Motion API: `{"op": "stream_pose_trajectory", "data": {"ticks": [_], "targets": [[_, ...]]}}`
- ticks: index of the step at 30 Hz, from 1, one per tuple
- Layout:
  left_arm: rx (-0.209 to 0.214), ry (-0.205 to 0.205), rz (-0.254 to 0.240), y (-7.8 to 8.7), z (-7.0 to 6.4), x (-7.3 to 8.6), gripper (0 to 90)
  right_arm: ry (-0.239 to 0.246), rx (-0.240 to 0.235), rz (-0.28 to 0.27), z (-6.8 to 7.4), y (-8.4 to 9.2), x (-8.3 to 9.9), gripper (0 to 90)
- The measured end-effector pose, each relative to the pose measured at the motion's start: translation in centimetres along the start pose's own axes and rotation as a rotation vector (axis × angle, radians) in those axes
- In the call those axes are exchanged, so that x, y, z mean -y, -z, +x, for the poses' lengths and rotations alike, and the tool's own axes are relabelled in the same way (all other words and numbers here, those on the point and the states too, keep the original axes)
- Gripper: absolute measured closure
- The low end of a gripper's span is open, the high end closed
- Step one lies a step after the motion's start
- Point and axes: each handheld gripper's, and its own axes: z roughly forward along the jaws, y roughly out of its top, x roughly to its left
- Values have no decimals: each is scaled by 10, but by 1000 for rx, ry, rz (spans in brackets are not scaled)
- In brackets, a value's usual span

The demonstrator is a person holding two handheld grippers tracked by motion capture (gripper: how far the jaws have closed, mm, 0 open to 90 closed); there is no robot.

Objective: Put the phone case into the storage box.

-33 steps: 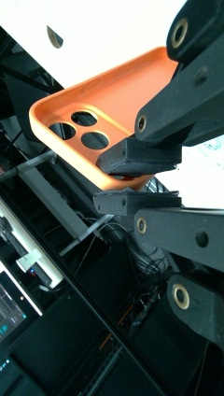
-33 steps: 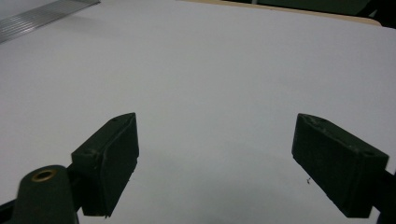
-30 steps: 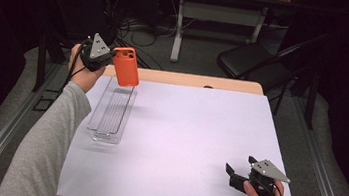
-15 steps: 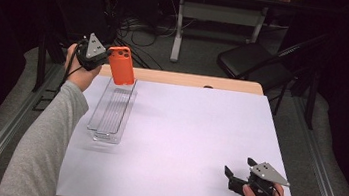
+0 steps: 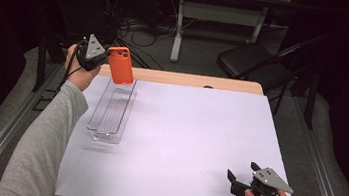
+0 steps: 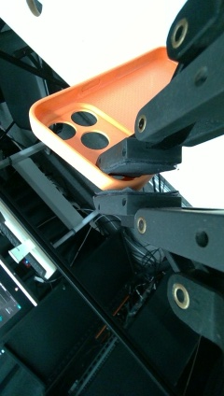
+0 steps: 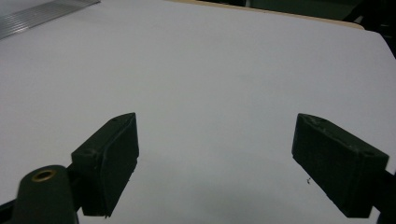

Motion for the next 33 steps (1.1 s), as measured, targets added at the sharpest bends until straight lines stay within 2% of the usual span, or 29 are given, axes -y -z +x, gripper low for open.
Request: {"op": "stream_pose_trajectory", "data": {"ticks": [4,8,13,18,22,33], "targets": [[-1,0,-1,-1,1,3,804,-6,3,2,0,1,1,144],[1,-16,7,-3,1,6,804,-5,6,-2,1,2,1,145],[-6,-12,23,-6,0,11,805,-2,5,-6,1,1,1,144],[-20,-5,25,-11,-5,16,804,0,6,-3,0,2,1,144],[-15,-8,28,-15,-10,17,804,-4,8,1,-1,3,2,144],[-5,-45,56,-25,-22,19,804,-8,12,-1,-3,3,2,144]]}}
